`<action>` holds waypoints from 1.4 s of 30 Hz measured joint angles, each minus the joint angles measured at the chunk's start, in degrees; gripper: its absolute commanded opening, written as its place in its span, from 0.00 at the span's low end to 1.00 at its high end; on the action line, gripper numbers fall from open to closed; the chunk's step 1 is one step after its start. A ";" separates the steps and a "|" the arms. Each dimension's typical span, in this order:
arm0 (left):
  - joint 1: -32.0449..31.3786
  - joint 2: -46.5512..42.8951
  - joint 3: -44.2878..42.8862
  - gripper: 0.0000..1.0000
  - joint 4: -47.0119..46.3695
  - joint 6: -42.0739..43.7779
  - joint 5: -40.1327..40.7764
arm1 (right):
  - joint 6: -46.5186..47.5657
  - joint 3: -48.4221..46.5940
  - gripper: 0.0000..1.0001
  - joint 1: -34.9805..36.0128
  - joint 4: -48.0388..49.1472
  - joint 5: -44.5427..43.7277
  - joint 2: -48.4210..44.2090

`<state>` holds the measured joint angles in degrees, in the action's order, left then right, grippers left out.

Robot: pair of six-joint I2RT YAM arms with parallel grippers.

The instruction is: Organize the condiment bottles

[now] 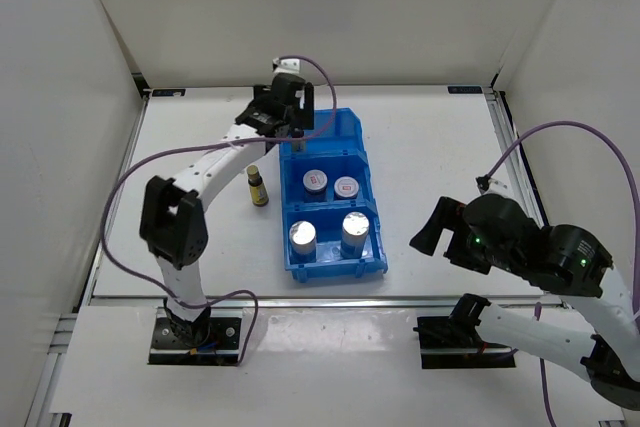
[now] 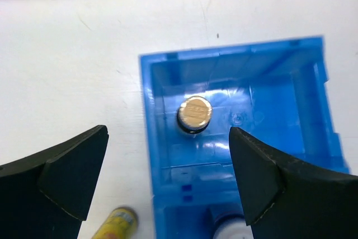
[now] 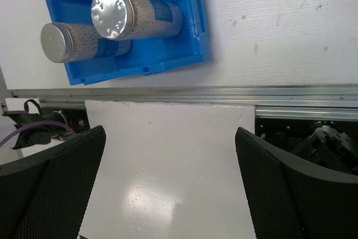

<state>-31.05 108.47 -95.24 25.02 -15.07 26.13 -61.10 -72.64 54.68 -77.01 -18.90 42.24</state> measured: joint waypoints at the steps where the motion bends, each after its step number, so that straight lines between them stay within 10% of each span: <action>1: 0.31 -1.99 0.28 1.00 -0.07 0.68 0.00 | 0.07 0.31 1.00 0.00 -0.02 0.02 -0.09; 15: 6.88 -45.44 35.04 1.00 -6.91 0.35 -12.87 | 4.17 1.99 1.00 0.00 -0.07 2.56 7.21; 34: 10.60 -34.40 43.54 0.79 -8.72 -3.82 -18.91 | 7.87 0.44 1.00 0.00 0.02 4.70 9.92; 42: 11.13 -33.09 42.27 0.31 -9.60 -2.78 -19.96 | 6.45 1.73 1.00 0.00 -0.07 4.68 7.69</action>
<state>-19.92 75.37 -52.97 15.42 -17.85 6.17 -54.65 -70.91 54.68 -77.08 -14.22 49.93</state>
